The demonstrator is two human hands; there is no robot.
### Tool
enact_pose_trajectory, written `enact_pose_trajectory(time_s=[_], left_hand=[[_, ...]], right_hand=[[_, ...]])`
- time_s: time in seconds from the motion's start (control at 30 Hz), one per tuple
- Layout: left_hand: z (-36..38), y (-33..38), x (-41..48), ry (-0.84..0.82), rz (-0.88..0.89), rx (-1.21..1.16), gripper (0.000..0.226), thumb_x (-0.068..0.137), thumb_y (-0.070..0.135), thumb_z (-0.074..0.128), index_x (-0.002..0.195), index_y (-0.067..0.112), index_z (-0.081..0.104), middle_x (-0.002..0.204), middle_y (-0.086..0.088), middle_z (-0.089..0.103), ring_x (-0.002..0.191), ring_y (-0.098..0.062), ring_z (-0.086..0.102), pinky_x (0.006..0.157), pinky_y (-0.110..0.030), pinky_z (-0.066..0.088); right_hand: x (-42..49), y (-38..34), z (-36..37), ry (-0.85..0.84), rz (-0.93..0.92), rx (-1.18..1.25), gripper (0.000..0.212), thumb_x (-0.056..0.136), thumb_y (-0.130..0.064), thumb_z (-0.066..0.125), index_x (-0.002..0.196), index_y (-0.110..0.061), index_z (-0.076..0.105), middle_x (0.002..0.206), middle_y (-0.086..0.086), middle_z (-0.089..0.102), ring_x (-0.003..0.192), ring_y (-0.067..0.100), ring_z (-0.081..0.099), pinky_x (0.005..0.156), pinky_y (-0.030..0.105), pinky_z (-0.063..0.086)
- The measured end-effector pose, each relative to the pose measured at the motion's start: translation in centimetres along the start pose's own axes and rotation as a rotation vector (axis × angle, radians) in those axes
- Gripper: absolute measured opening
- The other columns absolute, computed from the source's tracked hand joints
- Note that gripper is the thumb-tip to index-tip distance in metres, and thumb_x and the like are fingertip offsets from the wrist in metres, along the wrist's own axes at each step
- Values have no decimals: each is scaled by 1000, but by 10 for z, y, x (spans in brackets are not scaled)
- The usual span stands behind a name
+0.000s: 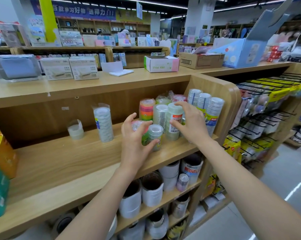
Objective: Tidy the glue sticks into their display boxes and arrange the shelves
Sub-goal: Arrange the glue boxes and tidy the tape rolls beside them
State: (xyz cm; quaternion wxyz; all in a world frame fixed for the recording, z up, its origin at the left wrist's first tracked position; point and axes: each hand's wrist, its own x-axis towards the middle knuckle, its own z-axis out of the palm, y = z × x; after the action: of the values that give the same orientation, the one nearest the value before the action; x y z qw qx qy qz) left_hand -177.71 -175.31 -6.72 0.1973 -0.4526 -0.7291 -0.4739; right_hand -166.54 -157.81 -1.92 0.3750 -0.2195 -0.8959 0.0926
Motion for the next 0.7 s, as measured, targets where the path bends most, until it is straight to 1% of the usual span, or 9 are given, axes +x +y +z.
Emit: enact_pose_trajectory(time_s=[0.1, 0.17, 0.3, 0.37, 0.43, 0.5, 0.57, 0.63, 0.7], left_hand=[[-3, 2, -2, -24, -11, -4, 62, 73, 37, 84, 129, 29, 58, 152, -6, 23, 142, -22, 24, 115, -36, 27], [-4, 3, -5, -21, -31, -11, 73, 75, 38, 82, 139, 30, 48, 154, -7, 16, 144, -24, 21, 115, -35, 25], [-7, 1, -11, 13, -112, -45, 95, 76, 27, 82, 151, 20, 25, 152, -14, 17, 139, -13, 22, 113, -22, 23], [-7, -1, -14, 6, -185, -88, 100, 76, 25, 82, 151, 11, 18, 150, -13, 25, 138, -15, 27, 112, -23, 26], [-8, -2, -15, -24, -257, -119, 96, 77, 24, 82, 149, 7, 21, 146, -10, 38, 133, -18, 39, 106, -24, 34], [-9, -4, -16, -35, -266, -131, 82, 77, 25, 82, 141, 9, 33, 135, -6, 51, 123, -19, 51, 97, -24, 40], [-10, -6, -16, -26, -266, -138, 73, 76, 27, 82, 134, 12, 40, 128, -2, 56, 117, -17, 55, 93, -27, 45], [-10, -7, -16, -13, -264, -121, 72, 75, 29, 83, 133, 15, 44, 125, -2, 57, 116, -17, 53, 92, -28, 44], [-10, -8, -17, -6, -283, -85, 72, 74, 32, 83, 134, 16, 46, 123, -4, 55, 114, -16, 49, 88, -24, 39]], right_hand=[[-4, -4, -2, 46, -41, 41, 59, 86, -36, 70, 138, -20, 46, 143, 4, 47, 136, 22, 40, 111, 43, 29], [-8, -8, -2, 102, -73, 63, 58, 87, -34, 69, 138, -18, 47, 147, 7, 44, 137, 25, 39, 111, 44, 27], [-22, -20, 0, 208, -186, 125, 43, 88, -32, 63, 128, -16, 56, 137, 5, 53, 129, 22, 48, 109, 42, 34], [-29, -27, 5, 155, -273, 184, 38, 90, -27, 65, 125, -15, 59, 132, 4, 57, 126, 20, 51, 106, 43, 40], [-34, -32, 12, 22, -325, 221, 43, 91, -26, 66, 131, -16, 57, 136, 2, 56, 128, 18, 49, 108, 41, 39], [-36, -34, 19, -105, -322, 225, 49, 89, -28, 69, 135, -19, 55, 136, 1, 56, 129, 17, 48, 109, 41, 38], [-34, -34, 23, -190, -294, 228, 51, 87, -29, 72, 134, -21, 55, 131, -1, 59, 125, 16, 49, 107, 40, 40], [-33, -34, 23, -201, -276, 227, 47, 84, -25, 75, 128, -20, 58, 125, -2, 60, 121, 15, 49, 105, 34, 41], [-32, -33, 22, -166, -270, 217, 38, 82, -18, 76, 117, -17, 62, 118, 0, 61, 117, 16, 50, 101, 30, 40]])
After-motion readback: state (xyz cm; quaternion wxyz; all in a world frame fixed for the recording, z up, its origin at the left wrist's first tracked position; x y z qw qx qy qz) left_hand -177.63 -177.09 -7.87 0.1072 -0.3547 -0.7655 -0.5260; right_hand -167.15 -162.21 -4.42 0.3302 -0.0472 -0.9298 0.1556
